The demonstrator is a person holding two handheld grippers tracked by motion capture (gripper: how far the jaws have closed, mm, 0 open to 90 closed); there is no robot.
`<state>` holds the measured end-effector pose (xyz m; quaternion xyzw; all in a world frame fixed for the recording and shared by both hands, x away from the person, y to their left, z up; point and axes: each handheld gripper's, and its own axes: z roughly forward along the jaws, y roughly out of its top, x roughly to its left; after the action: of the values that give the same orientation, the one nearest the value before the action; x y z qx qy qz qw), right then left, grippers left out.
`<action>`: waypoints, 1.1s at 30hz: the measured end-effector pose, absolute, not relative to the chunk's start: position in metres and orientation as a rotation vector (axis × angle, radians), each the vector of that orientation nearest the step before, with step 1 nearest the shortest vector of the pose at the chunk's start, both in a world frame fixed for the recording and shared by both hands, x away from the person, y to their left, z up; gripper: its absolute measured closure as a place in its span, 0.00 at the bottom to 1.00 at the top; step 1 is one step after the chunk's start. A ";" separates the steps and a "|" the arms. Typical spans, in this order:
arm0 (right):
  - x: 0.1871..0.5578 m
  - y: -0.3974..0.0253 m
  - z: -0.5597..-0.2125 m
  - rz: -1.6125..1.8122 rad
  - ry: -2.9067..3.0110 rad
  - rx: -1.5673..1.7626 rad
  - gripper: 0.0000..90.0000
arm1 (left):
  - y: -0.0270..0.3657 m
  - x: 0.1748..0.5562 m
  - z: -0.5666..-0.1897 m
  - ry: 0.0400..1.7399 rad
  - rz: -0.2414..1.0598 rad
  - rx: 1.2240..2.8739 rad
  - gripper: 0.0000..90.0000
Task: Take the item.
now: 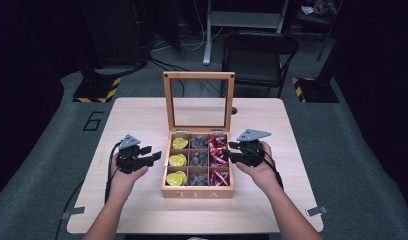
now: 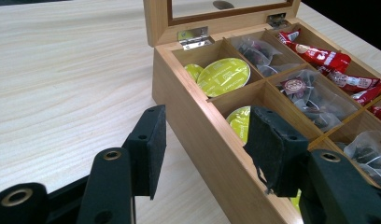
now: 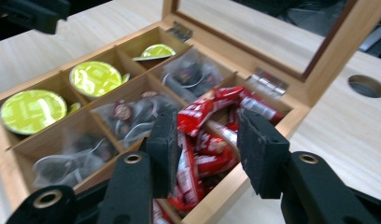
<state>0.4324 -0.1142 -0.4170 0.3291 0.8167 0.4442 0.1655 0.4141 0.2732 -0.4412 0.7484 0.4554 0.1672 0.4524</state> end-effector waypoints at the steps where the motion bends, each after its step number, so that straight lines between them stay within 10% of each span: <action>1: 0.430 -0.114 -0.418 1.262 2.336 0.932 0.65 | 0.273 0.414 -0.441 1.130 0.414 1.843 0.53; 33: 0.398 -0.098 -0.450 1.264 2.473 0.911 0.66 | 0.273 0.412 -0.446 1.143 0.408 1.851 0.53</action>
<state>0.3979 -0.0978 -0.4498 0.3098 0.8410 0.4298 0.1095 0.4121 0.2734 -0.4463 0.7479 0.4617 0.1647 0.4476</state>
